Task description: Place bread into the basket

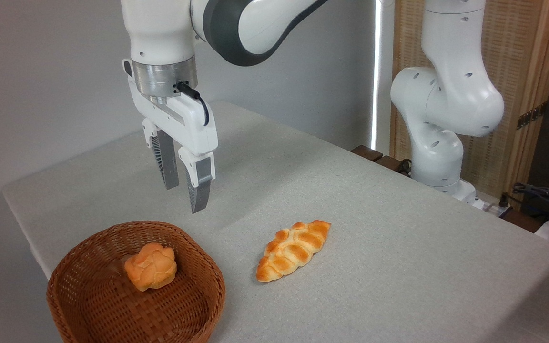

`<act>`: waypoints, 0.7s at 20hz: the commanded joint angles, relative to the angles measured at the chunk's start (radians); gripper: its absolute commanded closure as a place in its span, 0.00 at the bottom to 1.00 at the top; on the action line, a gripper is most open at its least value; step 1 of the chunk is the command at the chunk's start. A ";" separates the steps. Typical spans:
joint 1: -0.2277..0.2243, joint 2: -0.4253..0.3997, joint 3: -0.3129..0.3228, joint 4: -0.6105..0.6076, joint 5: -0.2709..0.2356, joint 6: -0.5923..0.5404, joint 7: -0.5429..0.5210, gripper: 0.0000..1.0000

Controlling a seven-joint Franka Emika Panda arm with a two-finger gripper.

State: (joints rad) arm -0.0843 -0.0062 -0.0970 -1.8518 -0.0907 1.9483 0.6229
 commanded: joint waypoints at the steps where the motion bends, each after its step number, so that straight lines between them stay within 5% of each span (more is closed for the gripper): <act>1: -0.002 -0.006 0.008 0.016 0.012 -0.025 -0.003 0.00; 14: 0.001 -0.003 0.017 0.037 0.014 -0.025 -0.011 0.00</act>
State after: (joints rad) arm -0.0793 -0.0073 -0.0865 -1.8311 -0.0907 1.9483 0.6229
